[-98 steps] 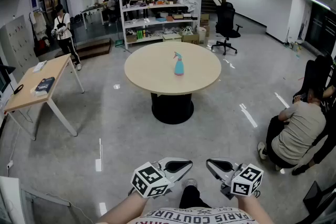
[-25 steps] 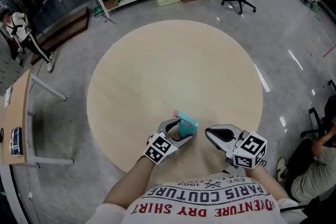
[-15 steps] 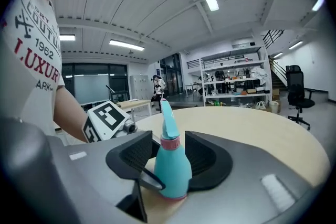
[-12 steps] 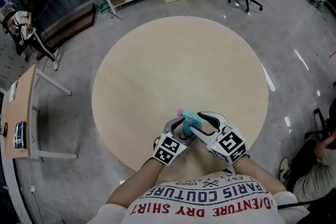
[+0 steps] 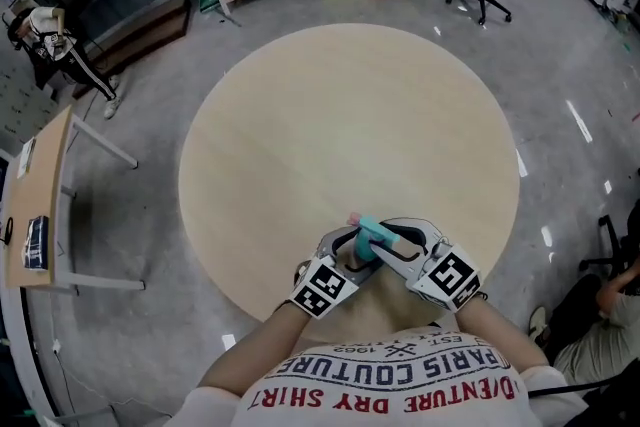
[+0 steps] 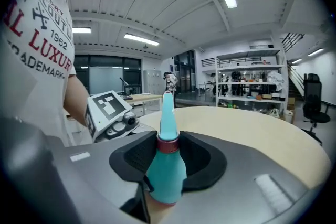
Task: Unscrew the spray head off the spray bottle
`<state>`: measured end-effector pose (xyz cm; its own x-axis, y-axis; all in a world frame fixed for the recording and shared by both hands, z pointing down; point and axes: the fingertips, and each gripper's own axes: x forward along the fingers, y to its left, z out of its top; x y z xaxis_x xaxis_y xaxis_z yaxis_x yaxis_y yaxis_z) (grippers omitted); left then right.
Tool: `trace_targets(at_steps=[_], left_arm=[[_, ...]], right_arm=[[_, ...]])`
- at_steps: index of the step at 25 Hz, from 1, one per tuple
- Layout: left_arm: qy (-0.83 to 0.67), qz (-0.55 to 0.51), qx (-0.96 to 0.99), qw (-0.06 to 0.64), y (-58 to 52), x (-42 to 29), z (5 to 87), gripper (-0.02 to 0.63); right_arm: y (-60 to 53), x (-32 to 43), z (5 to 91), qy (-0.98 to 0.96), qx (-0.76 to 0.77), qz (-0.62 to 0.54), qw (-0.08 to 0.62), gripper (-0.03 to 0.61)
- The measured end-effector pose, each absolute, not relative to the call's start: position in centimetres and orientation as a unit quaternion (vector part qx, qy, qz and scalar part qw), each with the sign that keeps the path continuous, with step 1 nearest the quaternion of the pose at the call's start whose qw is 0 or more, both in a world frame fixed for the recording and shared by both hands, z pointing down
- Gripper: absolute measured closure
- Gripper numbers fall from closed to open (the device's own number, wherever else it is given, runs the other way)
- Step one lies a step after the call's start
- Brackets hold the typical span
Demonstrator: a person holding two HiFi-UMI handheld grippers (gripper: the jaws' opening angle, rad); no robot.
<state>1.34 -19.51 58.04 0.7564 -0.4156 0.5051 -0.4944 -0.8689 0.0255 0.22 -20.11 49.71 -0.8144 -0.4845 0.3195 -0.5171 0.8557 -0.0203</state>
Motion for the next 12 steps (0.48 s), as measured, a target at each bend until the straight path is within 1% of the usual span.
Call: trace_targets(at_steps=[5, 8, 12], left_arm=[[-0.125, 0.267, 0.955, 0.034, -17.7, 0.2, 57.9, 0.298], [-0.057, 0.282, 0.958, 0.012, -17.1, 0.1, 57.8, 0.298], [-0.033, 0.289, 0.957, 0.017, -17.1, 0.1, 57.8, 0.298]], right_arm=[[-18.0, -1.2, 49.5, -0.979, 0.116, 0.005, 0.169, 0.445], [-17.0, -1.6, 49.3, -0.985, 0.036, 0.004, 0.17, 0.445], [-17.2, -1.6, 49.4, -0.983, 0.01, 0.013, 0.183, 0.44]])
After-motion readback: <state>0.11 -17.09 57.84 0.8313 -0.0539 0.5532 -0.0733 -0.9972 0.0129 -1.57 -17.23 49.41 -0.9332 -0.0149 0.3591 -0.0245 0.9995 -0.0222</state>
